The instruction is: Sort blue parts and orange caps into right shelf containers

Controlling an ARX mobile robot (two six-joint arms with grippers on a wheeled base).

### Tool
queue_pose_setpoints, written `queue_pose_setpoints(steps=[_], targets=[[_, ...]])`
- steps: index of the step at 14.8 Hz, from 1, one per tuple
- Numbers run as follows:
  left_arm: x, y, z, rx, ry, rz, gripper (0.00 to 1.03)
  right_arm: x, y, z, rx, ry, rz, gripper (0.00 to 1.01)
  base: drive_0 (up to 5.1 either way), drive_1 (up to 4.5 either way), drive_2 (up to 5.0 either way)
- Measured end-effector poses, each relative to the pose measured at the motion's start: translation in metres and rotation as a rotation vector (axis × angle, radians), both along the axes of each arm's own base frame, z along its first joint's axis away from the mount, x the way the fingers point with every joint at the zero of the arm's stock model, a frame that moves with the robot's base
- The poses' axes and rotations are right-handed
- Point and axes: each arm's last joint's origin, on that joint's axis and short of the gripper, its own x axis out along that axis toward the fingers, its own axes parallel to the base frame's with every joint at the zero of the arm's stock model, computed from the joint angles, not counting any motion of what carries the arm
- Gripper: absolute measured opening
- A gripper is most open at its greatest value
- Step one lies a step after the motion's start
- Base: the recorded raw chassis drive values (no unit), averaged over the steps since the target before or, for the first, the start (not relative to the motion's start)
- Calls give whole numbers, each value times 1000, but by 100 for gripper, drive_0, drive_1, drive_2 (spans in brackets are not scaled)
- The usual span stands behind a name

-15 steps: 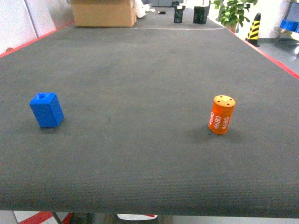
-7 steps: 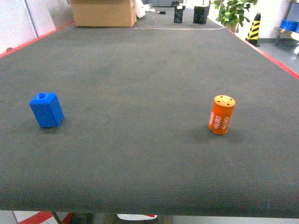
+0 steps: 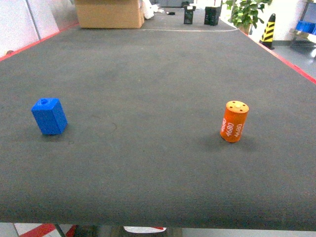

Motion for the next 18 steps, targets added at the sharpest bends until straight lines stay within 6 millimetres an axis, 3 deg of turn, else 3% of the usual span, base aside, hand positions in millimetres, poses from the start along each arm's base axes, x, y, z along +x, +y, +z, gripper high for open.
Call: queue_pose_setpoints(steps=[18], targets=[[0, 0, 0, 0, 0, 0, 98, 0, 0, 0, 0, 0, 0, 98, 0, 0, 0]])
